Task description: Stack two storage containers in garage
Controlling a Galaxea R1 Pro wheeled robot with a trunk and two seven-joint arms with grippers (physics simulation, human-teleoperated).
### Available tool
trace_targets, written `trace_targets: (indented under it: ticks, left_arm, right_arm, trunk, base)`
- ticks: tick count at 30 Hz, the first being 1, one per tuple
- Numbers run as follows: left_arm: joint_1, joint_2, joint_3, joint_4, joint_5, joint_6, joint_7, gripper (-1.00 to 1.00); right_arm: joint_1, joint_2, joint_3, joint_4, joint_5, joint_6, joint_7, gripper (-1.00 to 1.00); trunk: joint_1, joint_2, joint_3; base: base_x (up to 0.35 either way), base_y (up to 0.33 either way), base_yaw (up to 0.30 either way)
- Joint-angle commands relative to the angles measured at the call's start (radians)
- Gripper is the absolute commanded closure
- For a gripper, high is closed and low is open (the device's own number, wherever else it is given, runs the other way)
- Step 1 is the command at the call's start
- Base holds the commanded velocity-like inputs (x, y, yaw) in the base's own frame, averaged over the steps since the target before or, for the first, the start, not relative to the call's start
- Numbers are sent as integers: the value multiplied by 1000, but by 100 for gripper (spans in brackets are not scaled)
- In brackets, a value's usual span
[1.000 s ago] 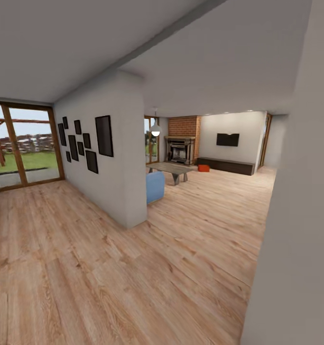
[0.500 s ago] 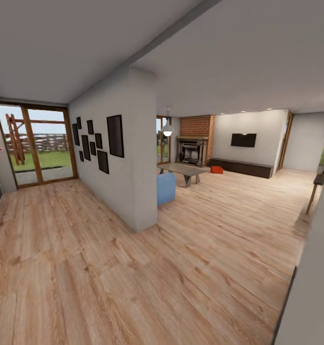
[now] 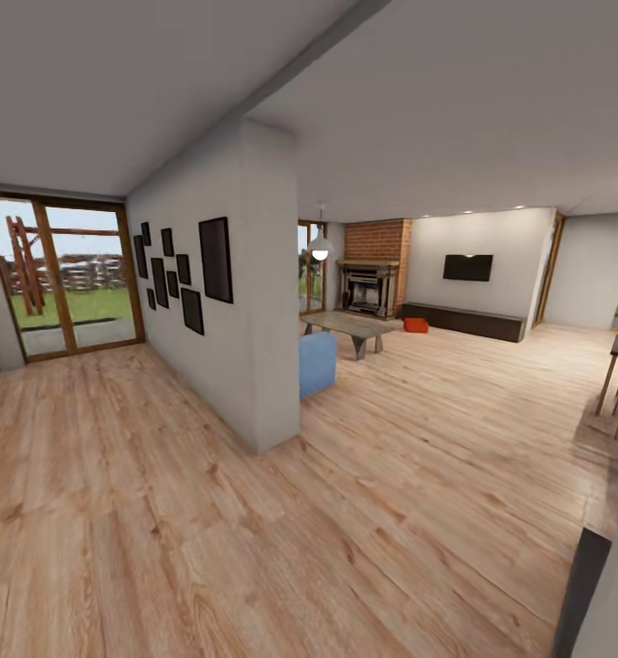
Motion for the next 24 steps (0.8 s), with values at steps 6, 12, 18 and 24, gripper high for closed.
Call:
trace_targets:
  ticks: [6, 12, 18, 24]
  left_arm:
    - [0, 0, 3, 0, 10, 8, 1, -100]
    - [0, 1, 3, 0, 10, 12, 1, -100]
    - [0, 1, 3, 0, 10, 12, 1, -100]
    - [0, 1, 3, 0, 10, 10, 1, -100]
  right_arm:
    - [-1, 0, 7, 3, -10, -5, 0, -100]
    - [-1, 0, 7, 3, -10, -5, 0, -100]
    - [-1, -1, 7, 3, -9, -6, 0, -100]
    - [-1, -3, 6, 3, -9, -29, 0, -100]
  trunk:
    - [1, 0, 0]
    - [1, 0, 0]
    - [1, 0, 0]
    - [1, 0, 0]
  base:
    - [323, 0, 0]
    - [323, 0, 0]
    - [323, 0, 0]
    - [323, 0, 0]
